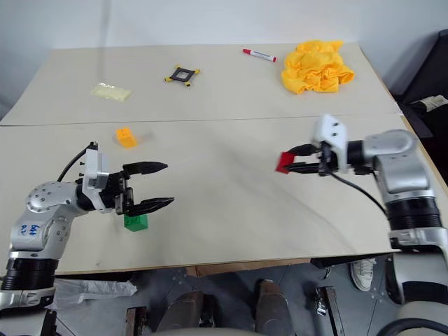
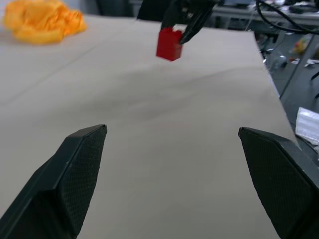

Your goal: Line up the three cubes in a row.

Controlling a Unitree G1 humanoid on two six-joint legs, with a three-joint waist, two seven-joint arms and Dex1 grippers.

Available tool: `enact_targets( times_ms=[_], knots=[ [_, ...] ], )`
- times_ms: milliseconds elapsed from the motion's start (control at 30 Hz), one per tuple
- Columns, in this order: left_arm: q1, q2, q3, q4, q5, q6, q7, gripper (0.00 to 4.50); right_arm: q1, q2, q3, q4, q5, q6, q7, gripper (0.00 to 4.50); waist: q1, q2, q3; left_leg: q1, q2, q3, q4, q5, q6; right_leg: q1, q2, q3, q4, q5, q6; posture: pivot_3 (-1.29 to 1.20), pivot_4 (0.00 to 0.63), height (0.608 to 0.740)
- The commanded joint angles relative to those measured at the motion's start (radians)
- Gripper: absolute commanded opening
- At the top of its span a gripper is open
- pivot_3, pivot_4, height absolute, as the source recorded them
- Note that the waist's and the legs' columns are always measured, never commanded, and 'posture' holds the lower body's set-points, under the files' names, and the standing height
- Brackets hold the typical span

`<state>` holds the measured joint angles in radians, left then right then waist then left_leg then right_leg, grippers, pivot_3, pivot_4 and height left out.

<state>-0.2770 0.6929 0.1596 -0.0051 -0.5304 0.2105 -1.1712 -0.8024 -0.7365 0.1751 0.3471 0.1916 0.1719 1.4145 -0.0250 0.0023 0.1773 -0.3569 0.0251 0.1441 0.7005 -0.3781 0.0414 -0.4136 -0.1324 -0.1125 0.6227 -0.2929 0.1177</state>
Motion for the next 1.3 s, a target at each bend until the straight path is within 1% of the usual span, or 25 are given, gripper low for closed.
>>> enact_targets(
  times_ms=[33, 167, 367, 567, 600, 633, 667, 733, 833, 900, 1000, 1133, 1200, 1267, 1300],
  knots=[
    [0.027, 0.028, 0.043, 0.018, 0.011, -0.027, 0.002, 4.5, -0.047, 0.07, 0.082, 0.027, -0.062, -0.061, 0.02, 1.47, 0.0, 0.0, 0.0, 0.0, 0.0, 0.0, 0.0, 0.0, 0.0, 0.0, -0.001, 0.0, 0.0, 0.0, 0.0, 0.0, 0.15, 0.74],
    [0.078, 0.023, 0.079, -0.042, -0.001, -0.019, 0.045, 4.5, -0.078, 0.16, 0.102, 0.146, -0.086, -0.132, -0.002, 1.47, -0.002, 0.0, 0.0, -0.002, -0.002, -0.003, 0.001, 0.0, 0.0, 0.0, -0.002, -0.002, 0.0, 0.0, 0.0, 0.0, 0.15, 0.74],
    [0.135, 0.023, 0.113, -0.082, -0.005, -0.022, 0.078, 4.5, -0.091, 0.179, 0.104, 0.243, -0.117, -0.206, -0.003, 1.47, -0.005, 0.0, 0.0, -0.003, -0.002, -0.004, 0.001, 0.0, 0.0, 0.0, -0.002, -0.004, 0.0, 0.0, 0.0, 0.0, 0.15, 0.74],
    [0.163, 0.027, 0.156, -0.095, -0.026, 0.003, 0.105, 4.5, -0.096, 0.179, 0.067, 0.263, -0.088, -0.266, 0.018, 3.52, -0.006, 0.0, 0.0, -0.003, -0.001, -0.004, 0.001, 0.0, 0.0, 0.0, -0.001, -0.004, 0.0, 0.0, 0.0, 0.0, 0.15, 0.74],
    [0.166, 0.028, 0.175, -0.084, -0.028, 0.006, 0.117, 4.5, -0.093, 0.172, 0.048, 0.258, -0.073, -0.284, 0.023, 3.87, -0.006, 0.0, 0.0, -0.003, -0.001, -0.004, 0.001, 0.0, 0.0, 0.0, -0.001, -0.004, 0.0, 0.0, 0.0, 0.0, 0.15, 0.74],
    [0.172, 0.029, 0.202, -0.063, -0.023, -0.005, 0.132, 4.5, -0.077, 0.167, 0.018, 0.246, -0.044, -0.341, 0.035, 4.22, -0.007, 0.0, 0.0, -0.003, -0.001, -0.004, 0.001, 0.0, 0.0, 0.0, -0.001, -0.004, 0.0, 0.0, 0.0, 0.0, 0.15, 0.74],
    [0.181, 0.033, 0.233, -0.037, -0.012, -0.02, 0.149, 4.5, -0.054, 0.163, -0.012, 0.223, 0.0, -0.372, 0.068, 4.46, -0.007, 0.0, 0.0, -0.003, -0.001, -0.004, 0.001, 0.0, 0.0, 0.0, -0.001, -0.004, -0.001, 0.0, 0.0, 0.0, 0.15, 0.74],
    [0.216, 0.043, 0.305, -0.002, -0.015, -0.023, 0.174, 4.5, -0.002, 0.153, -0.058, 0.174, 0.067, -0.367, 0.101, 4.46, -0.007, 0.0, 0.0, -0.003, 0.0, -0.004, 0.0, 0.0, 0.0, 0.0, -0.001, -0.005, -0.001, 0.0, 0.0, 0.0, 0.15, 0.74],
    [0.299, 0.051, 0.415, 0.037, -0.042, -0.009, 0.176, 4.5, 0.095, 0.152, -0.137, 0.065, 0.203, -0.302, 0.138, 4.46, -0.006, -0.001, 0.0, -0.003, 0.0, -0.005, -0.001, 0.0, 0.0, 0.0, -0.001, -0.006, -0.001, 0.0, 0.0, 0.0, 0.15, 0.74],
    [0.373, 0.061, 0.472, 0.074, -0.05, -0.015, 0.137, 4.5, 0.178, 0.145, -0.169, -0.045, 0.288, -0.219, 0.139, 4.46, -0.007, -0.001, 0.0, -0.003, 0.0, -0.004, -0.001, -0.001, 0.0, 0.0, -0.001, -0.006, -0.002, 0.0, 0.0, 0.0, 0.15, 0.74],
    [0.515, 0.06, 0.547, 0.123, -0.057, -0.03, 0.069, 4.5, 0.327, 0.136, -0.17, -0.215, 0.327, -0.151, 0.092, 4.46, -0.007, -0.001, 0.0, -0.003, 0.001, -0.004, -0.001, -0.001, 0.0, 0.0, -0.001, -0.006, -0.002, 0.0, -0.001, 0.0, 0.15, 0.74],
    [0.588, 0.058, 0.565, 0.127, -0.051, -0.042, 0.05, 4.5, 0.41, 0.127, -0.151, -0.279, 0.324, -0.146, 0.112, 4.46, 0.0, -0.002, 0.001, -0.001, 0.001, -0.002, 0.0, -0.002, -0.001, 0.001, -0.002, -0.005, -0.002, -0.001, -0.001, 0.0, 0.15, 0.74],
    [0.614, 0.044, 0.552, 0.045, -0.089, -0.002, 0.041, 4.5, 0.438, 0.16, -0.148, -0.276, 0.32, -0.186, 0.102, 4.46, 0.004, -0.003, 0.0, 0.0, 0.001, -0.003, 0.0, -0.003, -0.001, 0.001, -0.004, -0.005, -0.001, -0.001, -0.001, 0.0, 0.15, 0.74],
    [0.633, 0.057, 0.464, -0.056, -0.078, 0.013, 0.0, 4.5, 0.451, 0.168, -0.146, -0.267, 0.309, -0.228, 0.108, 4.46, 0.005, -0.004, 0.0, 0.0, 0.0, -0.004, 0.0, -0.004, -0.001, 0.002, -0.011, -0.004, -0.002, -0.001, -0.002, 0.0, 0.15, 0.74],
    [0.627, 0.063, 0.425, -0.084, -0.052, -0.004, -0.006, 4.5, 0.453, 0.166, -0.149, -0.268, 0.309, -0.23, 0.107, 4.46, 0.005, -0.003, 0.0, 0.0, 0.0, -0.005, 0.0, -0.004, -0.001, 0.002, -0.012, -0.004, -0.002, -0.001, -0.002, 0.0, 0.15, 0.74]
  ],
)
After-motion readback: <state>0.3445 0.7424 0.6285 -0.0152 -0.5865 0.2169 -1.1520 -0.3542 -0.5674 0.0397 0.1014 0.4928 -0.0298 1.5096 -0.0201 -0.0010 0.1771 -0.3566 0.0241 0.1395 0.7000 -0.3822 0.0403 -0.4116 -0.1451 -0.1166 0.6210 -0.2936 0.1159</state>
